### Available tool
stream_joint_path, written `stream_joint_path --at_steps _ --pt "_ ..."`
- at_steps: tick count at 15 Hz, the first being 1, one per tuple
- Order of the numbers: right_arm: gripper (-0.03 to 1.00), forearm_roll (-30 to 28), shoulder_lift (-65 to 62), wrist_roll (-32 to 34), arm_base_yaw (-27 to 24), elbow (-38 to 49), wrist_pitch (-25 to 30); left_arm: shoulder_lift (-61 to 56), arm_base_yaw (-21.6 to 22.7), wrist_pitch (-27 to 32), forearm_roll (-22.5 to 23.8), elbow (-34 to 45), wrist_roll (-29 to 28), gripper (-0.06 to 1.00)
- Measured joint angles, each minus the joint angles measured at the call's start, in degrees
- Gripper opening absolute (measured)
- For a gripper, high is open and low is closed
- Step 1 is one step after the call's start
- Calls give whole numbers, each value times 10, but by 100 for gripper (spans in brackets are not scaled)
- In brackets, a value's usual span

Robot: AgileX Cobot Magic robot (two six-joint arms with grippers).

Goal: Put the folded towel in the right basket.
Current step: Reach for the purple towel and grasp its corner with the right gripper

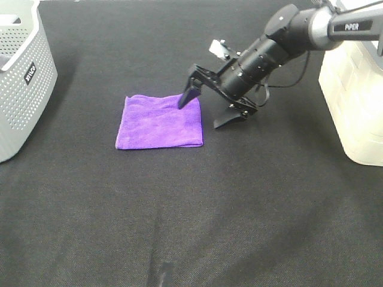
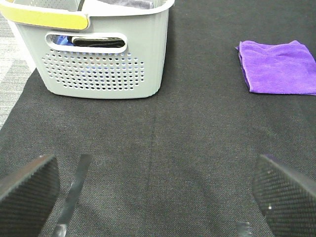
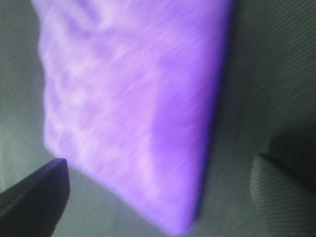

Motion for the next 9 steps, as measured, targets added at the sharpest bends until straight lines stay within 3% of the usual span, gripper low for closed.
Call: stream_joint_path --at_steps 9 --pt "91 34 63 3 7 -61 -1 0 0 0 -2 0 0 99"
